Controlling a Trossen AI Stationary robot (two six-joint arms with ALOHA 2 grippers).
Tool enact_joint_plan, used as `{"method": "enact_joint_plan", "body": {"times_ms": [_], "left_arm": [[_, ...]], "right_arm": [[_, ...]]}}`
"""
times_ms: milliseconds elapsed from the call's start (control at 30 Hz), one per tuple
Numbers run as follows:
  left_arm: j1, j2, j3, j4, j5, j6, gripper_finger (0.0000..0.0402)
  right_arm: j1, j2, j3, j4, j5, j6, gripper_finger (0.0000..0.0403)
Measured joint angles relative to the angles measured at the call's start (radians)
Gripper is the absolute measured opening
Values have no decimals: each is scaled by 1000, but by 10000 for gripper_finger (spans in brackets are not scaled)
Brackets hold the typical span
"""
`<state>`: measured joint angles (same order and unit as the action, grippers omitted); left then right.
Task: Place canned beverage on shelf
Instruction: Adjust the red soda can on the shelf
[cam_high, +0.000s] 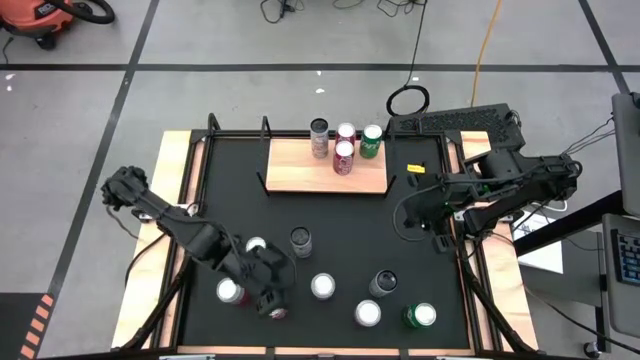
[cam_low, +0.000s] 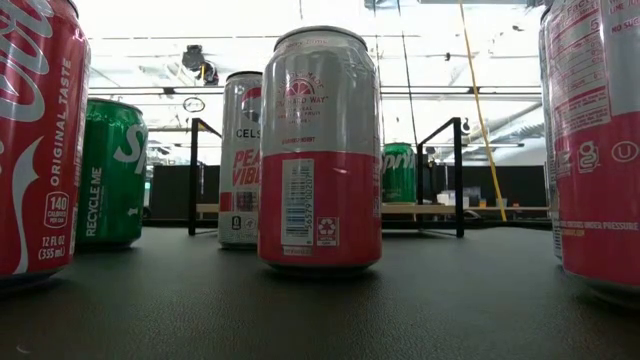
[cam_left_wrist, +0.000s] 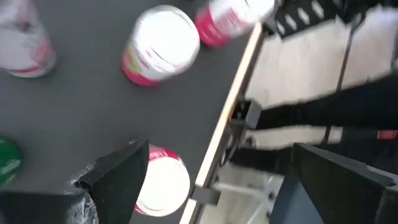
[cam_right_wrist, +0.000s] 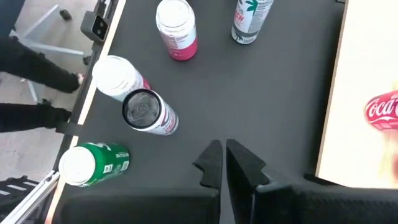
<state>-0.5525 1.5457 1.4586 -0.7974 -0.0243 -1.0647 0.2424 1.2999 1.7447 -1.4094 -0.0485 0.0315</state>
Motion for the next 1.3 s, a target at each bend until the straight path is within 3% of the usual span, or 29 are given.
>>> {"method": "enact_joint_plan", "body": {"times_ms": [367, 500, 733, 933, 1133, 1300], "left_arm": [[-63, 56, 0, -13, 23, 51, 397], [-41, 56, 0, -54, 22, 19, 397], [-31, 56, 0, -83, 22, -92, 397], [-23, 56, 0, -89, 22, -109, 397], [-10, 56, 0, -116, 22, -135, 397], [-10, 56, -1, -119, 21, -187, 397]], "right_arm": [[0, 0, 0, -1, 134, 212, 0], [-20, 1, 0, 21, 276, 347, 0], [-202, 51, 0, 86, 303, 311, 0], [-448, 160, 0, 217, 135, 149, 0], [-680, 336, 0, 366, -185, -47, 0], [-774, 455, 0, 428, -287, -121, 0]]}}
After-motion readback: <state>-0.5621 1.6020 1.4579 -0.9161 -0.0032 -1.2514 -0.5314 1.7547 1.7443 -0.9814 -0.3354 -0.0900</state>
